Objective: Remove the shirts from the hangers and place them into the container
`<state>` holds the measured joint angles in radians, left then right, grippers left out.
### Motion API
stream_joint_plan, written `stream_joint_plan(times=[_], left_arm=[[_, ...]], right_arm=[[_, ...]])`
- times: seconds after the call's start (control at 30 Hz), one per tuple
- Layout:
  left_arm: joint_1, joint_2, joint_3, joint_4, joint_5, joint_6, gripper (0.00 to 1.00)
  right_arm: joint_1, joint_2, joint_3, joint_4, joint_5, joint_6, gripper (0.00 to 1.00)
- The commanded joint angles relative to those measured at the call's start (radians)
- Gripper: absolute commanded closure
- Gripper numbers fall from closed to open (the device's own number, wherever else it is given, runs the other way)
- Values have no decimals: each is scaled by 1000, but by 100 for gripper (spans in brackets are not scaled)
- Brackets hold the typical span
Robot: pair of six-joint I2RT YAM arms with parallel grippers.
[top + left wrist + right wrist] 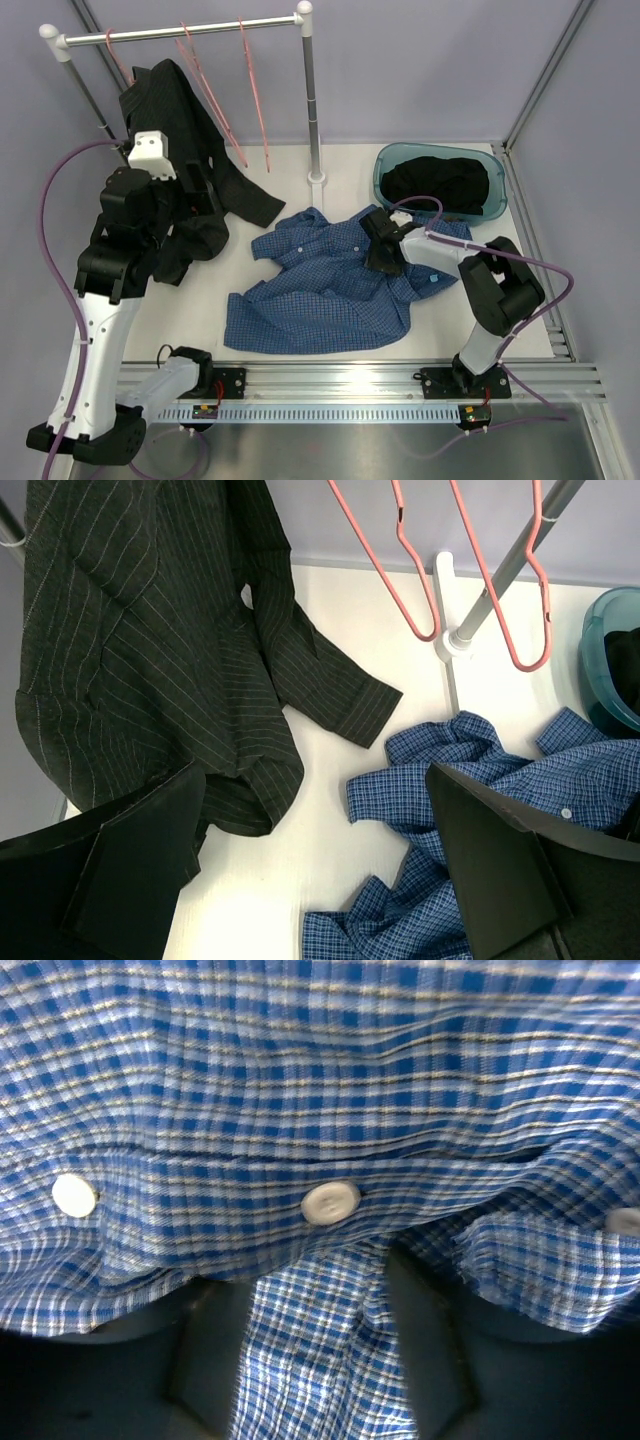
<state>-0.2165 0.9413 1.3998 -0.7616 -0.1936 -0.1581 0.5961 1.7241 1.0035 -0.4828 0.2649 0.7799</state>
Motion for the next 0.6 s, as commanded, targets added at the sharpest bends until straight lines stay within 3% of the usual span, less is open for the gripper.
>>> stream_joint_plan(times=[0.0, 0.27, 0.57], left_arm=[[5, -26, 1, 30, 26, -1, 1], [5, -26, -12, 39, 33, 2, 1], [5, -36, -22, 39, 43, -8, 1]], right_arm=[[8, 69, -23, 41, 36, 94, 47], [7, 13, -91, 50, 89, 111, 99], [8, -285, -83, 18, 128, -25, 100]])
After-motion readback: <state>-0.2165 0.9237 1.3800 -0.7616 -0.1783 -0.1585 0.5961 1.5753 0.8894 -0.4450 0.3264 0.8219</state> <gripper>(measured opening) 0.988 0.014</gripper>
